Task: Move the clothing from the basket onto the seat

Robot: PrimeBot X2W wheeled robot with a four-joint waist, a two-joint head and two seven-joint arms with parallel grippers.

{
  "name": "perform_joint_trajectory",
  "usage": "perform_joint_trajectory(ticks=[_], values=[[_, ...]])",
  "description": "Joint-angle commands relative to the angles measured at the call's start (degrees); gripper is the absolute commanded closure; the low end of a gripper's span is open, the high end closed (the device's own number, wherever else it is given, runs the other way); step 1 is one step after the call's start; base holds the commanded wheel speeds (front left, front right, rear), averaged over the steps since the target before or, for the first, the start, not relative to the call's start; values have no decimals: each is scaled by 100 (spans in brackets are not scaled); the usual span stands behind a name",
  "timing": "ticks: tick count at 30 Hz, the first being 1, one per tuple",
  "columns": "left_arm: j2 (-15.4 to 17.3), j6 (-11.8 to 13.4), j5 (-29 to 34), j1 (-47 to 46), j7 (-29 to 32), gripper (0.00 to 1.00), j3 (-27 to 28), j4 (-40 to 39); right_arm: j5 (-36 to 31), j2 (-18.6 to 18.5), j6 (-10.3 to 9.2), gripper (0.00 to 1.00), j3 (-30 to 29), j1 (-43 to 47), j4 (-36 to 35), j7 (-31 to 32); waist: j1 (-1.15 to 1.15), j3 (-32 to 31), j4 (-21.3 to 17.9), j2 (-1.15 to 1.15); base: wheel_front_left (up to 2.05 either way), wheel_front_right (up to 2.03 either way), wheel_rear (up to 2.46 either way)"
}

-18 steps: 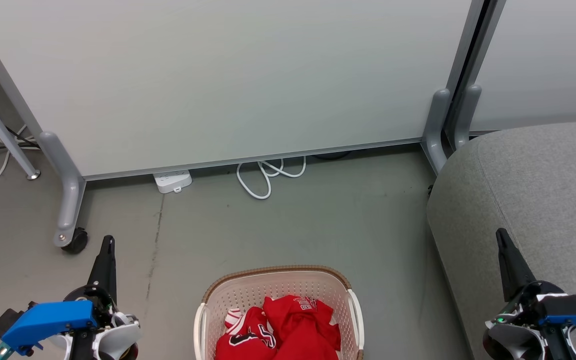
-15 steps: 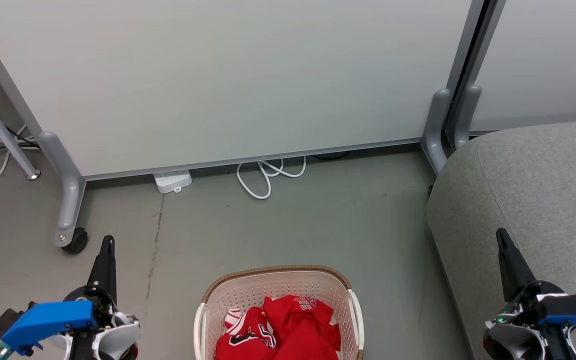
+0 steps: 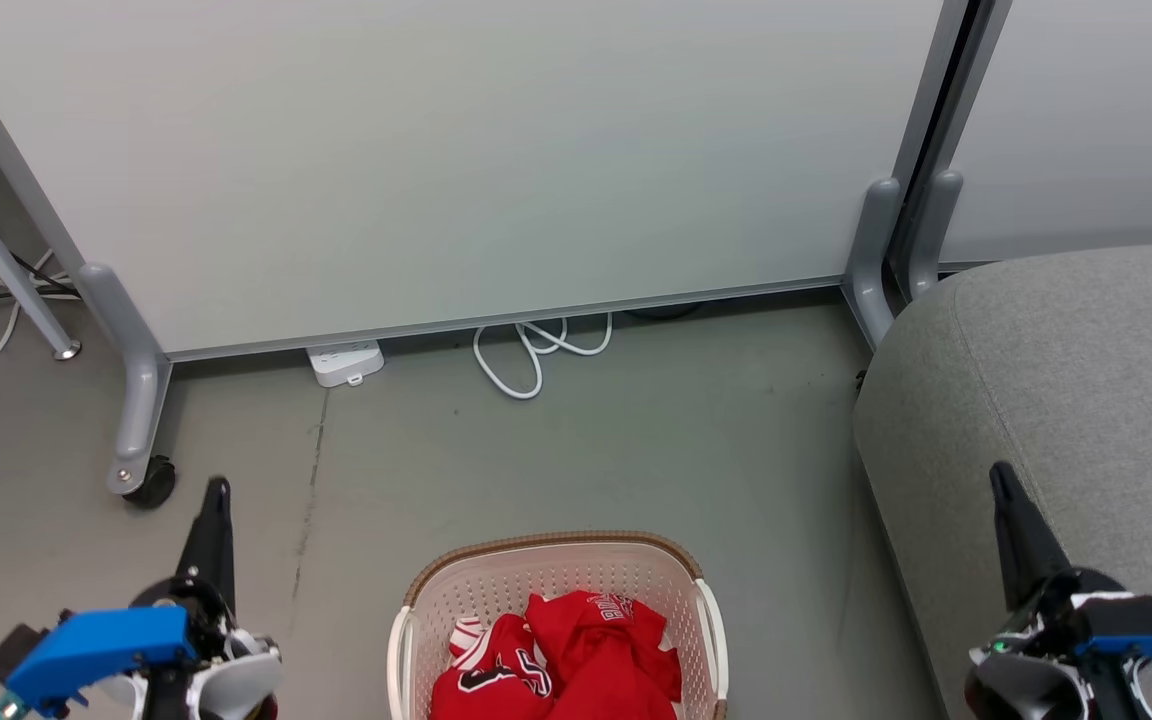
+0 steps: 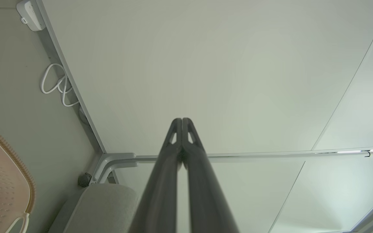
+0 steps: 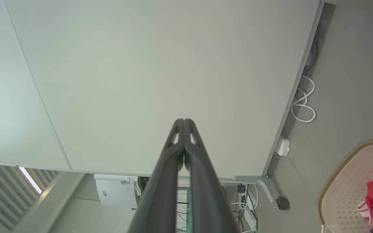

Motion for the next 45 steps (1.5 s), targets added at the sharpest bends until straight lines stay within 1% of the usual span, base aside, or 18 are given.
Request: perform_joint_trajectory(ticks=[1, 8, 13, 19, 24, 37, 45], values=[[-9, 0, 0, 37, -9, 0, -3, 45, 0, 4, 0, 0, 4, 33, 44, -1, 0, 0, 0, 0, 0, 0, 0], [-31, -1, 124, 103, -140, 0, -50, 101, -124, 21, 0, 0, 66, 80, 127, -131, 0, 5, 1, 0, 0, 0, 0], [-31, -2, 449, 59, -280, 0, -66, 58, -409, 23, 1, 0, 111, 51, 93, -270, 0, 12, 2, 0, 0, 0, 0], [-30, -3, 1091, 16, -437, 0, -73, -35, -925, 25, 2, 0, 171, 21, 20, -428, 0, 21, 2, 0, 0, 0, 0], [-30, 0, 1661, -8, -560, 0, -89, -100, -1531, 10, 3, 0, 269, 4, -53, -551, 0, 28, 3, 0, 0, 0, 0], [-29, 181, 3262, -26, -851, 0, -316, -210, -2948, -31, 5, 0, 507, -33, -169, -844, 0, 38, 4, 0, 0, 0, 0], [-28, 230, 4194, -38, -1009, 0, -482, -141, -3756, -48, 7, 0, 630, -49, -142, -1001, 0, 36, 7, 0, 0, 0, 0]])
